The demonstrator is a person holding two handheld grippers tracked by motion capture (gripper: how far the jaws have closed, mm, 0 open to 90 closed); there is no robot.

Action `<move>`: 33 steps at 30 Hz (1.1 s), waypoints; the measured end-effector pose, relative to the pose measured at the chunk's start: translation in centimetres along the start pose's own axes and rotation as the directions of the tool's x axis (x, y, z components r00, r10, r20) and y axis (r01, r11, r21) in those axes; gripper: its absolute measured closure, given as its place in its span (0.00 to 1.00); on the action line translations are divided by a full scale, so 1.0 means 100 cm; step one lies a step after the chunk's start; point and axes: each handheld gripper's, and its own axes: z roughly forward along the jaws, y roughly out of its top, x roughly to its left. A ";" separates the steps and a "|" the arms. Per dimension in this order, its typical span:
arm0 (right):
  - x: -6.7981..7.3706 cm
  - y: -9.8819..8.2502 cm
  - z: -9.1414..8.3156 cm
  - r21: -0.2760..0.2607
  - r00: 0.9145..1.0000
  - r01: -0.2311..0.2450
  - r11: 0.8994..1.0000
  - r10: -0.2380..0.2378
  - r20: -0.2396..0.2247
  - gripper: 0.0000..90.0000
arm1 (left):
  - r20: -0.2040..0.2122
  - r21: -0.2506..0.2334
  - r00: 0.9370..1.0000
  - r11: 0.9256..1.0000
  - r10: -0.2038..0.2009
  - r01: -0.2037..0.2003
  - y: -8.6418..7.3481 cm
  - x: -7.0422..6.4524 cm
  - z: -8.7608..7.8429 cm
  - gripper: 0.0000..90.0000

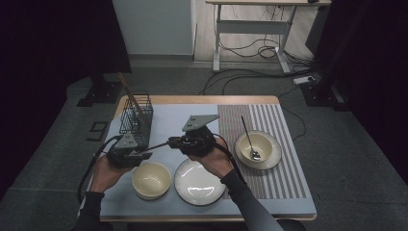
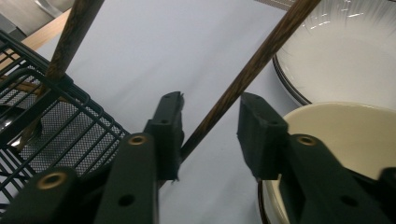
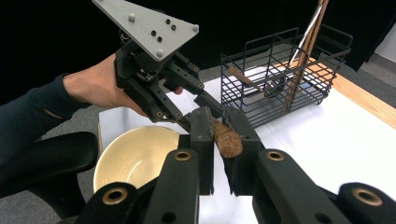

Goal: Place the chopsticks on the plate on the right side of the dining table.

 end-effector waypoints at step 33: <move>-0.035 -0.003 0.015 0.056 0.985 -0.088 0.995 0.079 0.151 0.75 | 0.075 0.022 0.994 0.996 0.085 -0.087 -0.002 0.005 -0.002 0.95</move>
